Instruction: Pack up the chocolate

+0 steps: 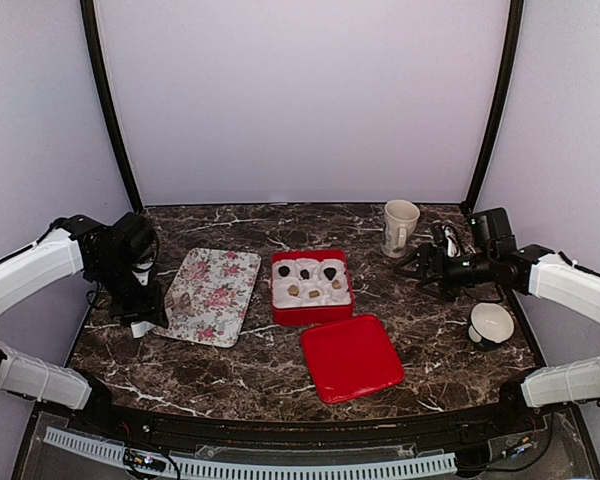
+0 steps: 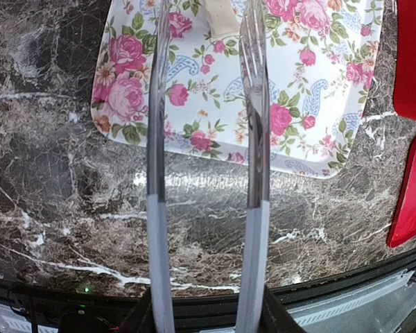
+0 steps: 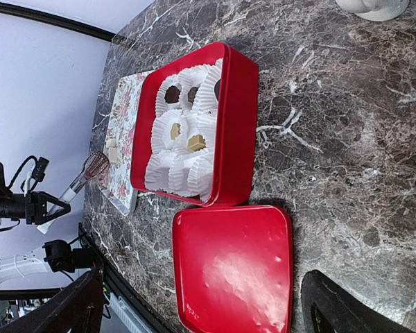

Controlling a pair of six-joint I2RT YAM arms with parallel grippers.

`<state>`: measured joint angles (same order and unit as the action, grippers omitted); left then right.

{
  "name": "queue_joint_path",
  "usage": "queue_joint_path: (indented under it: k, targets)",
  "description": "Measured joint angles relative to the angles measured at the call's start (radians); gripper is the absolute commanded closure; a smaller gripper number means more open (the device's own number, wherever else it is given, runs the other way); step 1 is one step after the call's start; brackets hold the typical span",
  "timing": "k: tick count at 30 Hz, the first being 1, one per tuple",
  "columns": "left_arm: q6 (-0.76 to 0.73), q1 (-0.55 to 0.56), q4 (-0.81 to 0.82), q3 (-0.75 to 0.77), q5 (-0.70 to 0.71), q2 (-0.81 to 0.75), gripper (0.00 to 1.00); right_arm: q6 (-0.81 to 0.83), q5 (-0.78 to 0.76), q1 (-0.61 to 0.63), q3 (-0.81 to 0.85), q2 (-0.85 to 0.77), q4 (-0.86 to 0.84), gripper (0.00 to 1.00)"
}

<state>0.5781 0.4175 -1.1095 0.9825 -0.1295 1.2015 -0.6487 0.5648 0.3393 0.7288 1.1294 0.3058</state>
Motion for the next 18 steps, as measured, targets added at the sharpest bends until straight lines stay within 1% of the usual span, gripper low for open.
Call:
queue_joint_path:
  k: [8, 15, 18]
  targets:
    - [-0.049, -0.026, 0.063, 0.013, -0.013, 0.077, 0.61, -0.004, -0.003, 0.0, 0.0, 0.0, 0.0, 0.0]
    - [-0.086, -0.045, 0.087, 0.015, -0.016, 0.119, 0.61, -0.008, -0.009, 0.0, 0.0, -0.001, -0.001, 0.0]
    - [-0.099, -0.051, 0.095, 0.016, -0.018, 0.123, 0.63, -0.008, -0.011, 0.0, 0.0, -0.002, -0.001, 0.0]
